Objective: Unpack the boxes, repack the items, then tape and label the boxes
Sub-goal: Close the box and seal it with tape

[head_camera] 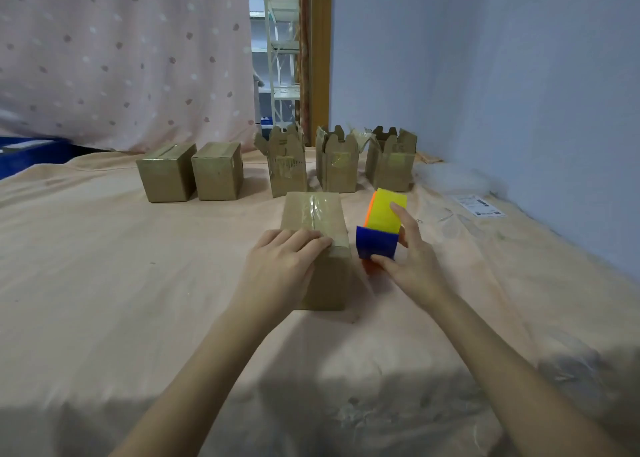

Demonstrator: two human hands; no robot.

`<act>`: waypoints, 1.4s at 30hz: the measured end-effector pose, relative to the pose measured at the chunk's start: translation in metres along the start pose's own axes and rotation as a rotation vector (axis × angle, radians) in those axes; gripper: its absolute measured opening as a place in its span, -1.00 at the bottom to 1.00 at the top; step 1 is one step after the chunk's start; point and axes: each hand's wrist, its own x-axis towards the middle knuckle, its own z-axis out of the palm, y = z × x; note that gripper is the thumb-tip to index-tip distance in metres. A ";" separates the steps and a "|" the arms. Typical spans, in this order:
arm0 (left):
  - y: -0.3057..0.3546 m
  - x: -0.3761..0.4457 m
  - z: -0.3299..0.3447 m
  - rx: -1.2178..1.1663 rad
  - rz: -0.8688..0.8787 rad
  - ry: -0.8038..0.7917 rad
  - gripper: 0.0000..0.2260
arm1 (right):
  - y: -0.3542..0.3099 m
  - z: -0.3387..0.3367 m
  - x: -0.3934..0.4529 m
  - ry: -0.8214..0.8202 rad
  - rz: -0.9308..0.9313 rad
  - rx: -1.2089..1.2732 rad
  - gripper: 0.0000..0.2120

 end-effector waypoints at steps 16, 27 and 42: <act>0.005 -0.012 -0.002 0.041 0.009 0.071 -0.63 | 0.031 -0.024 -0.054 -0.167 -0.125 -0.234 -0.16; 0.022 -0.023 -0.017 0.122 0.023 0.075 -0.63 | -0.003 -0.039 -0.069 -0.093 -0.234 -0.541 -0.34; 0.014 -0.036 -0.027 0.076 0.053 0.102 -0.68 | -0.067 0.028 -0.044 0.054 -0.554 -0.333 -0.74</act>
